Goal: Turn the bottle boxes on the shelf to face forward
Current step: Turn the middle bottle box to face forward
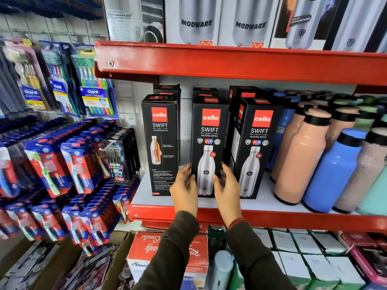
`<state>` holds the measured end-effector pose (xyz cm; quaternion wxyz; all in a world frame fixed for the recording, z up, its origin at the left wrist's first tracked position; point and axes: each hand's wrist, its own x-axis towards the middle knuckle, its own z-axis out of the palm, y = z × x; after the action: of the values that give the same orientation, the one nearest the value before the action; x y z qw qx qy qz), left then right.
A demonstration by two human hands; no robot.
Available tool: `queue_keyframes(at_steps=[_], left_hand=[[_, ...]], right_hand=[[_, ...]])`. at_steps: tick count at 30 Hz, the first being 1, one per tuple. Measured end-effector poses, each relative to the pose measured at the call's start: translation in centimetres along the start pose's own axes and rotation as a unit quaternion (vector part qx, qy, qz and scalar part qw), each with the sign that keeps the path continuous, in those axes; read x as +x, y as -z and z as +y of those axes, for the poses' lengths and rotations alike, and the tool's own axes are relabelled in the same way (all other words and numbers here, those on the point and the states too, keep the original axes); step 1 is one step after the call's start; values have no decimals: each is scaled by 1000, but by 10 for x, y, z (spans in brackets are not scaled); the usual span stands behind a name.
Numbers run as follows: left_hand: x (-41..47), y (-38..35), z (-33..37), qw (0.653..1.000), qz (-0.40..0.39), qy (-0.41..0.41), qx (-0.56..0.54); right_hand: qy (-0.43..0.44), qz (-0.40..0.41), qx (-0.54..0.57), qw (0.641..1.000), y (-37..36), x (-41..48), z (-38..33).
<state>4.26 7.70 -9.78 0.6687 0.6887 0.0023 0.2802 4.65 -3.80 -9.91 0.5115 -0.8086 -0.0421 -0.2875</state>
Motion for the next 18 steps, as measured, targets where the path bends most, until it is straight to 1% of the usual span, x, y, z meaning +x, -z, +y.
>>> queue_keyframes(at_steps=[4, 7, 9, 13, 16, 18], left_hand=[[-6, 8, 3, 1000, -17, -5, -17], [-12, 19, 3, 999, -6, -47, -8], [-12, 28, 4, 996, 12, -86, 8], [-5, 48, 8, 986, 61, -146, 52], [6, 64, 6, 983, 105, -138, 65], [18, 74, -3, 984, 110, -119, 73]], right_hand=[[7, 76, 48, 996, 2, -17, -4], [42, 120, 64, 990, 0, -26, -10], [65, 121, 71, 988, -4, -30, -18], [85, 71, 108, 988, -19, -34, -39], [73, -10, 118, 990, -37, -34, -48], [64, -54, 102, 991, -52, -32, -54]])
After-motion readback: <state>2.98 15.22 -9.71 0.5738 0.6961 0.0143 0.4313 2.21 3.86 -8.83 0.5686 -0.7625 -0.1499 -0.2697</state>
